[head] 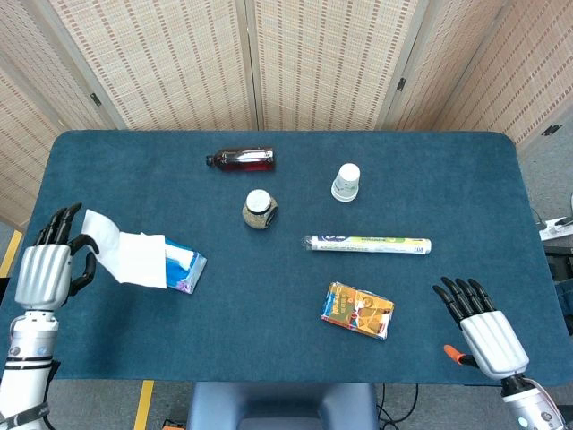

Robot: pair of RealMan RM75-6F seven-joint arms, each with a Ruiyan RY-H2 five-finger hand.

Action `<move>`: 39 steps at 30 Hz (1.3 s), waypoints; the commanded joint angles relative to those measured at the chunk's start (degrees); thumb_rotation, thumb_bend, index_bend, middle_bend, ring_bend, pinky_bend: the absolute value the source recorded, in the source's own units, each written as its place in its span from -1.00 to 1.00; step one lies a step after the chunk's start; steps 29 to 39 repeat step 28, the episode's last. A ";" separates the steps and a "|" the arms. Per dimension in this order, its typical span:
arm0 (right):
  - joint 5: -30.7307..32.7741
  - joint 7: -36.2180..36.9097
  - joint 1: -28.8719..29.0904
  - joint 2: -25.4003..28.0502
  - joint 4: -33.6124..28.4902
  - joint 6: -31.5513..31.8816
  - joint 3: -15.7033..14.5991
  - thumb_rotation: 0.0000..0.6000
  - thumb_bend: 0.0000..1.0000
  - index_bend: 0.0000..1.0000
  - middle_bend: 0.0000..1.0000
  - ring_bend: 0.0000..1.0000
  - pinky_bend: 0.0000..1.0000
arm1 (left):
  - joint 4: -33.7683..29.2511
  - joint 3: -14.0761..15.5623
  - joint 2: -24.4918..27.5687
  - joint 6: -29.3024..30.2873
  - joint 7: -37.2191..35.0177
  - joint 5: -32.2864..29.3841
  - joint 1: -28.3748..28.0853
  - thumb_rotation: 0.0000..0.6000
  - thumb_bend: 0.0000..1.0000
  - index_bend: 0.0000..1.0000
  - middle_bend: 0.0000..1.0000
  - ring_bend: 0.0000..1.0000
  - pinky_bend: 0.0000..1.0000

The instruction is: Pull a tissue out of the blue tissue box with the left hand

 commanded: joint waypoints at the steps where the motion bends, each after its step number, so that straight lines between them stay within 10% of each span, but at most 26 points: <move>1: 0.03 -0.09 -0.03 -0.02 -0.02 0.02 0.03 1.00 -0.92 -1.00 -1.00 -1.00 -1.00 | 4.25 2.69 -2.00 2.34 -4.62 2.36 3.83 1.00 0.24 0.21 -0.79 -0.83 -0.53; 11: 0.65 -0.32 -0.03 -0.12 -0.10 -0.14 0.35 1.00 -0.92 -1.00 -1.00 -1.00 -1.00 | 10.22 6.80 -7.09 3.61 -11.91 8.22 8.73 1.00 0.22 0.06 -0.85 -0.90 -0.59; 20: 1.64 -0.36 0.23 -0.05 -0.15 -0.78 0.78 1.00 -0.92 -1.00 -1.00 -1.00 -1.00 | 14.38 7.81 -9.21 4.45 -9.15 9.64 11.61 1.00 -0.30 -0.92 -1.00 -1.00 -0.77; 39: 2.22 -1.13 0.38 -0.33 -0.05 -1.38 0.87 1.00 -0.92 -1.00 -1.00 -1.00 -1.00 | 14.53 7.17 -8.63 6.53 -10.41 11.84 13.25 1.00 -0.30 -1.00 -1.00 -1.00 -0.78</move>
